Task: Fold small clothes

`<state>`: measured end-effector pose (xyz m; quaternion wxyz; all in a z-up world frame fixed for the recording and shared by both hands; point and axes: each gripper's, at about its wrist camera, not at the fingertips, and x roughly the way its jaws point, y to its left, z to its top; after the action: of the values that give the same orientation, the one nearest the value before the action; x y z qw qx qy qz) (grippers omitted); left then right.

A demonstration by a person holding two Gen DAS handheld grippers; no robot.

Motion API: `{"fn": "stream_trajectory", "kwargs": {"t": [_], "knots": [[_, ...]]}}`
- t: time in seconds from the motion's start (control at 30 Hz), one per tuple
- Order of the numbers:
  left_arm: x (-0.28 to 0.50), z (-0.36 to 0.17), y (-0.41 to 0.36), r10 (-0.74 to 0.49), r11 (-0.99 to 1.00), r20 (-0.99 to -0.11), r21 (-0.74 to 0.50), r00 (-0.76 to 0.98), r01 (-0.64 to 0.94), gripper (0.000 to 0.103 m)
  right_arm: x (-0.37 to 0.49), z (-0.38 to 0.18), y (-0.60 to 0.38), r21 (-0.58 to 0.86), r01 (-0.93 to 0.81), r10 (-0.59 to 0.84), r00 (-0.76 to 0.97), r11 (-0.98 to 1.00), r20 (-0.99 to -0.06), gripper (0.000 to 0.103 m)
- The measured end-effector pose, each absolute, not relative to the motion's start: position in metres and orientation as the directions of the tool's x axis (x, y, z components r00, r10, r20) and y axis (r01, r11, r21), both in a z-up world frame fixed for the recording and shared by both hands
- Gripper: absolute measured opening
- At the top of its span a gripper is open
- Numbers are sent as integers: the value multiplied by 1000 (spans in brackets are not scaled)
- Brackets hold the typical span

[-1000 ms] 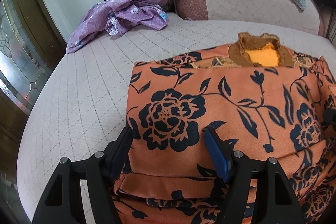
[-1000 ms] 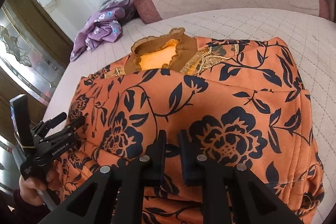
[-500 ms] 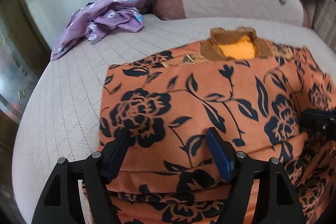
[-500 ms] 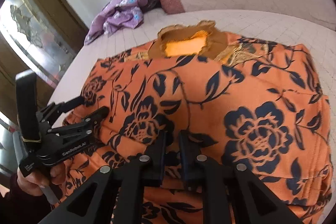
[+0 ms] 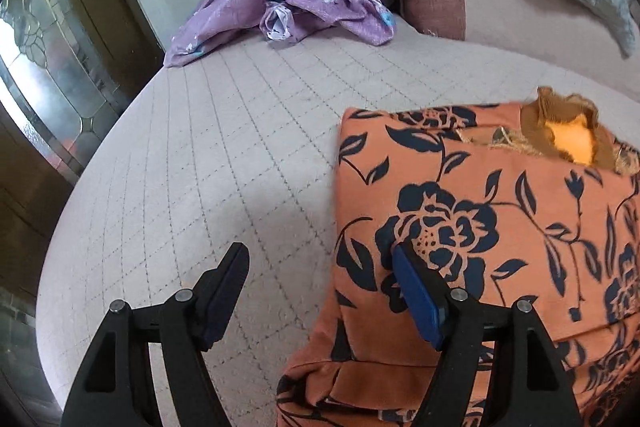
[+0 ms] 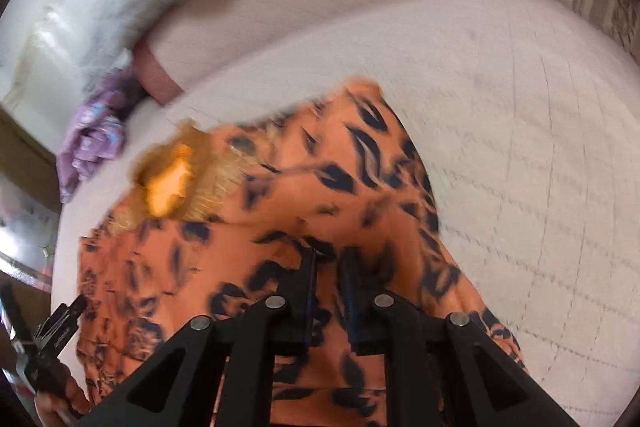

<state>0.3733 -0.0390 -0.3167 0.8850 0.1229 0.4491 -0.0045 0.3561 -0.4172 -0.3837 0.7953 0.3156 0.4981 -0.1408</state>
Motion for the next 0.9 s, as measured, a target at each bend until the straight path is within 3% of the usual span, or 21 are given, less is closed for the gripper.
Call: {"fn": "stream_trajectory", "kwargs": {"t": [0.27,0.57,0.9], "knots": [[363,-303,-42,59,975,-773,181,632,130,75,359,-375,-406,392,486,116,504,781,-856,16],[361,-308,-56,57,962,-781,209,622,174,75,368,-355,-357,419,295,187,581,859,-792,16],[359,-311,-56,55,961,-789,207,612,181,75,370,-373,-342,400,268,217,520,877,-826,16]]}}
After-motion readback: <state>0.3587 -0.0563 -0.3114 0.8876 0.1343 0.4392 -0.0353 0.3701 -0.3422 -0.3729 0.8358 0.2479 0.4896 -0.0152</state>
